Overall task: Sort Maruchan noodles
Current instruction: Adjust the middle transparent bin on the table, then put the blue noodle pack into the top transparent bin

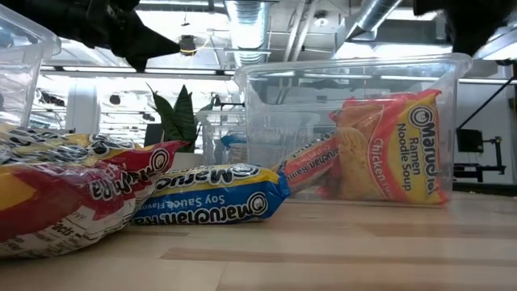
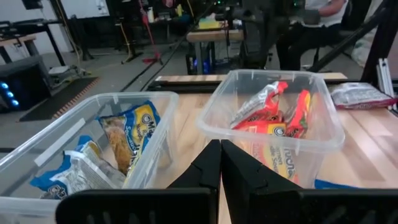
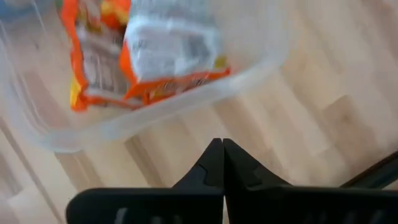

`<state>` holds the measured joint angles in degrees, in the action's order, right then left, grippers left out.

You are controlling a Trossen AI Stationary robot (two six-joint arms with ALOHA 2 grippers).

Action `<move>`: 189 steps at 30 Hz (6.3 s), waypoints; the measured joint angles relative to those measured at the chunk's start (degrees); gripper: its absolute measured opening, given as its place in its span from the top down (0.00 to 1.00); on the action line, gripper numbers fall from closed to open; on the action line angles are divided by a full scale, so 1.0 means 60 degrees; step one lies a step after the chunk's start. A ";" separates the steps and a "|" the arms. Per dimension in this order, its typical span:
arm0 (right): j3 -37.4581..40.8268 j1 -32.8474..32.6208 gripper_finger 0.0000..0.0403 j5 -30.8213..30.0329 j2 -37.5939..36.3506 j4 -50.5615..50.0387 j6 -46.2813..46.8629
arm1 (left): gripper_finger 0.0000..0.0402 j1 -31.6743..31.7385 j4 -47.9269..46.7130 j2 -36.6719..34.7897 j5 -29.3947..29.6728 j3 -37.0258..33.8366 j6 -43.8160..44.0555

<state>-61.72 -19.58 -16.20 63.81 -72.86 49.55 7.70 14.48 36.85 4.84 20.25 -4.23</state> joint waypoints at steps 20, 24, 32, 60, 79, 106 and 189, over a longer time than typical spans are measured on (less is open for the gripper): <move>0.0425 0.1182 0.97 0.0636 0.2555 0.2652 -0.1725 | 1.00 0.0000 -0.0004 -0.0002 0.0080 0.0011 -0.0103; 0.0421 0.1987 0.97 0.0303 0.2782 0.3598 -0.2583 | 1.00 0.0000 -0.0004 -0.0002 0.0084 0.0015 -0.0106; 0.0421 0.3322 0.97 0.0006 0.3011 0.5091 -0.3880 | 1.00 0.0000 0.0001 -0.0002 0.0091 0.0018 -0.0109; 0.2082 -0.0322 0.89 0.0457 0.1166 0.2854 0.0927 | 1.00 0.0000 -0.0015 0.0002 0.0091 0.0018 -0.0098; 0.2017 -0.1164 0.45 0.2497 0.3378 1.3414 -0.2407 | 1.00 0.0000 0.0038 0.0002 0.0091 0.0025 -0.0073; -0.3706 -0.0193 0.41 0.0912 0.7865 0.7019 -1.1992 | 1.00 -0.0004 0.0075 -0.0002 0.0091 0.0025 0.0081; -0.3106 -0.1630 0.98 0.1321 0.9134 0.0252 -0.8738 | 1.00 -0.0004 0.0076 0.0246 0.0090 0.0015 0.0175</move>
<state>-80.36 -29.36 -8.27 118.62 -71.35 -2.88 7.68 14.94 38.33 5.38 20.34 -3.18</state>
